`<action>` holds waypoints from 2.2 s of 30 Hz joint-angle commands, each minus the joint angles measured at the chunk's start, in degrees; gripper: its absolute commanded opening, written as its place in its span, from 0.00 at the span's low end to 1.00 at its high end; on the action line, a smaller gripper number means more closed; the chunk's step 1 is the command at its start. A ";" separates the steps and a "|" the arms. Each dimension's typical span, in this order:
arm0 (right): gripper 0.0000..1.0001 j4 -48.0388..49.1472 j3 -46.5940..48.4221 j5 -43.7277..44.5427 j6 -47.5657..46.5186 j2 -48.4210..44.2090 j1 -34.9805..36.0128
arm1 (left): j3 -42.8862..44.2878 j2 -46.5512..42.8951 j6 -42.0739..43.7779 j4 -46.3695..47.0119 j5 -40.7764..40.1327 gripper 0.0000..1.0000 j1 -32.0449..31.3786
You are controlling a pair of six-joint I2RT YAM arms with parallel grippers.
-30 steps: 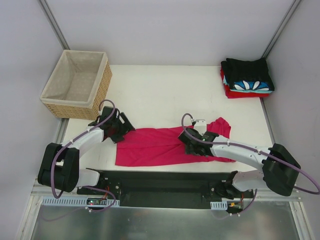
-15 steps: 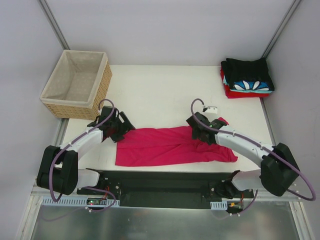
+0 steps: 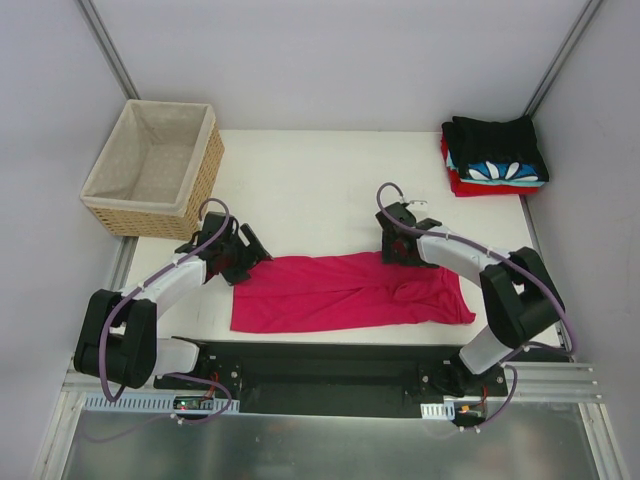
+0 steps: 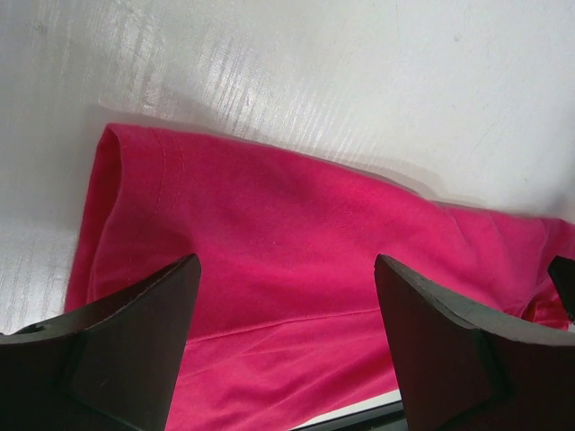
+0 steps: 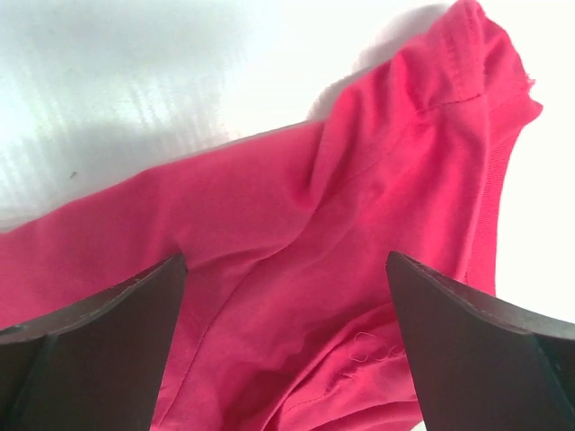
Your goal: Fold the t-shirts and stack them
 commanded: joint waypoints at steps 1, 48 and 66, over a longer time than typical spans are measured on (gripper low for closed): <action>0.98 0.59 -1.25 -1.59 -0.80 -3.40 -0.11 | 0.66 -0.28 1.03 0.12 0.24 0.78 -0.57; 0.98 -12.33 -11.72 0.70 -2.21 -38.39 -5.82 | 27.99 47.36 -26.39 67.36 33.56 0.76 -30.98; 0.98 -12.25 -13.39 -1.76 -3.08 -38.93 -7.66 | 13.75 55.87 -29.03 79.38 29.51 0.76 -29.40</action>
